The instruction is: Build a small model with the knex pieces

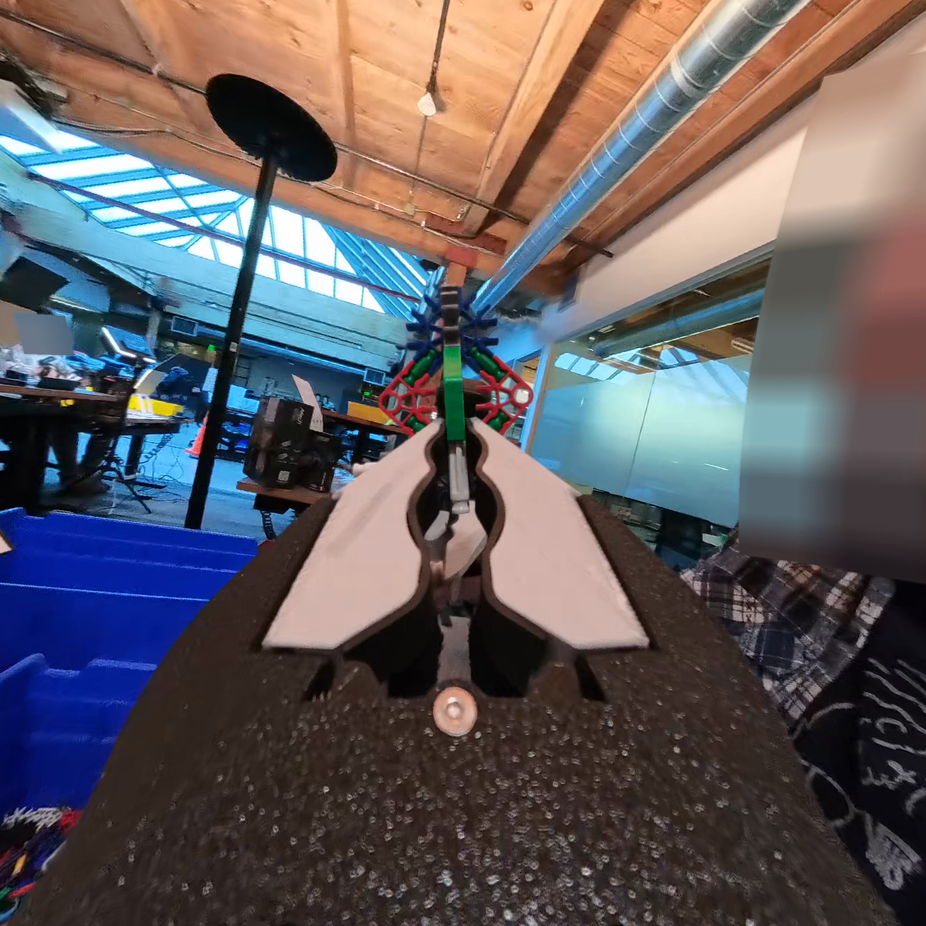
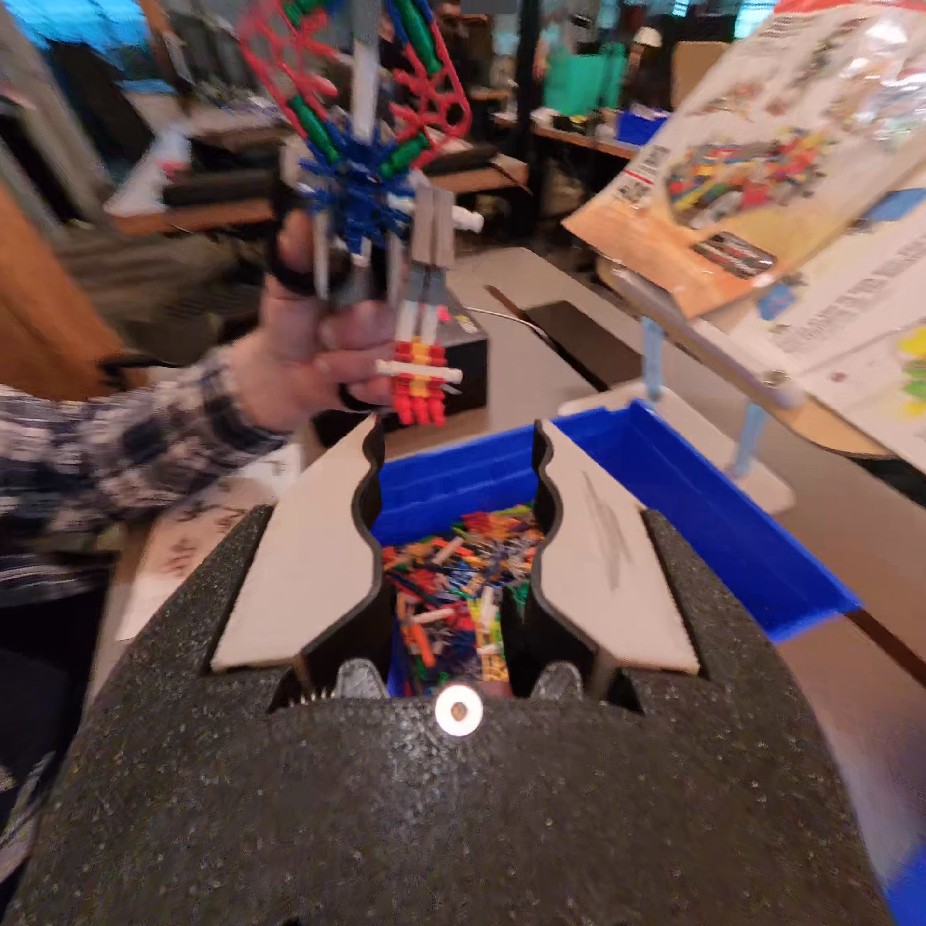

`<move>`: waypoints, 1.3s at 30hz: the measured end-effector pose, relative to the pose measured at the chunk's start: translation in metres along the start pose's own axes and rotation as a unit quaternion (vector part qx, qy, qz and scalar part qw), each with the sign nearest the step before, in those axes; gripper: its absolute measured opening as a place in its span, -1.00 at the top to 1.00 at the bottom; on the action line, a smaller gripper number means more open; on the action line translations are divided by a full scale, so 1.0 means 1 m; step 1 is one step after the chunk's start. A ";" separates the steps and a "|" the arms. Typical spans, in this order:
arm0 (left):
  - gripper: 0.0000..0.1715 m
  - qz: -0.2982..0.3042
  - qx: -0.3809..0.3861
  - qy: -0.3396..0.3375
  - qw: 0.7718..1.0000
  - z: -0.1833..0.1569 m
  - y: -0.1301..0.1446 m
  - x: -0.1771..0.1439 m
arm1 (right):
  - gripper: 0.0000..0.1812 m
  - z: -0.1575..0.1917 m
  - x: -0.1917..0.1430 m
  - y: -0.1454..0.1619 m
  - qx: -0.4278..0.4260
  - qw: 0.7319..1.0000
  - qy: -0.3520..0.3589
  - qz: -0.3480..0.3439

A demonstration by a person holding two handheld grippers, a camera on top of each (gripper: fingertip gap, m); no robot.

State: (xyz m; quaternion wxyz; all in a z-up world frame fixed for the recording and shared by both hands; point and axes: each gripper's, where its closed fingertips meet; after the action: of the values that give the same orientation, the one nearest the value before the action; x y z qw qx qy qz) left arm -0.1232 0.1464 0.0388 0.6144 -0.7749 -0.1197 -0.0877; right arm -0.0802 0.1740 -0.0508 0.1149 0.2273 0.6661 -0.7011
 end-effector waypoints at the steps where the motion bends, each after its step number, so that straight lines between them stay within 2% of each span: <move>1: 0.97 0.002 0.004 0.000 1.000 -0.001 0.000 0.000 | 0.36 0.008 -0.005 -0.004 0.002 0.999 -0.031 -0.017; 4: 0.97 -0.006 0.013 0.032 0.999 -0.011 0.000 0.001 | 0.36 0.026 -0.017 -0.017 -0.006 0.996 -0.072 -0.061; 9: 0.97 0.001 0.017 0.061 0.998 -0.021 0.010 0.016 | 0.38 0.040 0.002 -0.018 -0.020 0.996 -0.078 -0.038; 11: 0.95 0.013 0.018 0.066 0.998 -0.022 0.016 0.021 | 0.81 0.042 0.008 -0.022 -0.020 0.996 -0.071 -0.042; 14: 0.93 0.014 0.021 0.036 0.999 -0.014 0.016 0.021 | 0.84 0.028 0.011 -0.022 -0.008 0.999 -0.018 -0.041; 18: 0.76 0.012 0.035 -0.056 0.998 0.012 0.013 0.012 | 0.86 0.003 0.002 -0.020 -0.003 0.996 0.083 -0.034; 24: 0.21 0.028 0.063 -0.118 0.991 0.022 0.011 0.007 | 0.86 -0.028 -0.017 -0.021 0.006 0.976 0.218 -0.026; 26: 0.03 0.042 0.091 -0.150 0.984 0.024 0.011 0.008 | 0.86 -0.039 -0.026 -0.019 -0.007 0.961 0.277 -0.012; 28: 0.09 0.055 0.121 -0.162 0.978 0.018 0.011 0.013 | 0.86 -0.043 -0.028 -0.015 -0.028 0.948 0.317 0.014; 30: 0.26 0.084 0.160 -0.195 0.964 0.017 0.016 0.020 | 0.86 -0.042 -0.025 -0.011 -0.050 0.939 0.340 0.034; 31: 0.44 0.102 0.176 -0.209 0.957 0.018 0.020 0.022 | 0.86 -0.040 -0.022 -0.010 -0.062 0.934 0.349 0.043; 32: 0.73 0.111 0.188 -0.228 0.949 0.020 0.021 0.022 | 0.85 -0.038 -0.021 -0.010 -0.071 0.930 0.357 0.045; 33: 0.93 0.112 0.196 -0.244 0.943 0.022 0.019 0.021 | 0.85 -0.035 -0.020 -0.011 -0.075 0.929 0.359 0.041; 37: 0.97 0.101 0.185 -0.222 0.952 0.016 0.013 0.015 | 0.84 -0.021 -0.019 -0.016 -0.089 0.939 0.331 0.025; 39: 0.97 0.081 0.163 -0.186 0.966 0.009 0.006 0.011 | 0.79 -0.003 -0.017 -0.019 -0.109 0.955 0.274 0.008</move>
State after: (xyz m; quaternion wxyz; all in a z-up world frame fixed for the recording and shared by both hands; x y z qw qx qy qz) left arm -0.1114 0.1543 0.0338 0.7045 -0.6740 -0.1811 0.1288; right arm -0.0740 0.1763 -0.0264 -0.0429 0.4021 0.7425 -0.5340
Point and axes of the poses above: each gripper's, where its closed fingertips meet, x out along the fingers, y out of its underside, z = x × y across the jaws, and after that the axes turned 14 degrees about z, right-handed
